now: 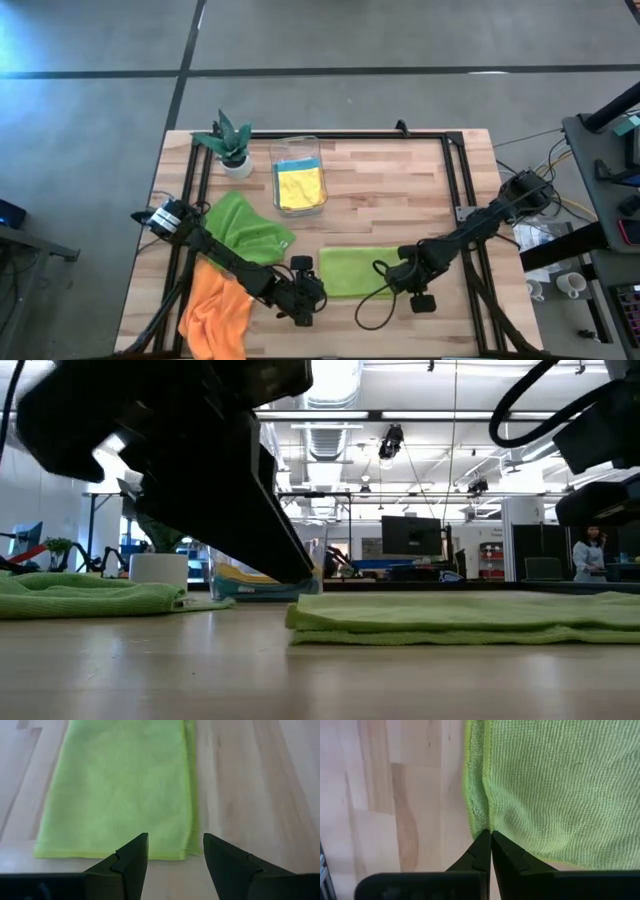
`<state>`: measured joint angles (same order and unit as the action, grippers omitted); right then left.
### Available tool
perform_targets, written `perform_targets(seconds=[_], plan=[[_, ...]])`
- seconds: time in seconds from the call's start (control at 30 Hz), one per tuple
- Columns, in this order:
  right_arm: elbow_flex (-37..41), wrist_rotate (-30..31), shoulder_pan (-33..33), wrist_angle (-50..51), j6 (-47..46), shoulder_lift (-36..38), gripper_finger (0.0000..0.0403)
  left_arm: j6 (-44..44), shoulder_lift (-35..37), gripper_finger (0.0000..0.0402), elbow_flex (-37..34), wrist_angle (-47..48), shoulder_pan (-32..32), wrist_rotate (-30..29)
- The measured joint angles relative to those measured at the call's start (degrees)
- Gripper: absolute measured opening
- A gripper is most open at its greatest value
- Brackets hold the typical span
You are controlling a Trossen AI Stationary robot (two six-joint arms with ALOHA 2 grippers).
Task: Fold microfiber towels
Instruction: Fold the light green microfiber cloth
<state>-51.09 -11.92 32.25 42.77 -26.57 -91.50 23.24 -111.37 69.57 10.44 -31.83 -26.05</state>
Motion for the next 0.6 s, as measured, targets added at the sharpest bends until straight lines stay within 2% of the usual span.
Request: perform_targets(seconds=[0.07, 0.17, 0.33, 0.43, 0.6], plan=[[0.00, 0.06, -0.02, -0.10, 0.02, 0.00, 0.0009, -1.61, 0.00, 0.0176, -0.51, -0.56, 0.36, 0.09], [0.00, 0.16, -0.02, -0.07, 0.01, -0.04, 0.0009, -3.69, -0.02, 0.0167, -1.17, -0.99, 0.94, 4.44], [0.00, 0.54, -0.02, -0.07, 0.02, -0.04, 0.0009, -4.68, -0.04, 0.0108, -2.44, -1.64, 1.37, 5.78], [0.00, 0.59, -0.02, -0.05, 0.04, -0.04, 0.0009, -8.75, -0.04, 0.0074, -2.38, -4.76, 1.37, 6.06], [0.07, 1.39, -0.02, 0.01, 0.02, -0.04, 0.0009, -13.81, -2.92, 0.0058, -2.14, -5.92, 1.24, 5.69]])
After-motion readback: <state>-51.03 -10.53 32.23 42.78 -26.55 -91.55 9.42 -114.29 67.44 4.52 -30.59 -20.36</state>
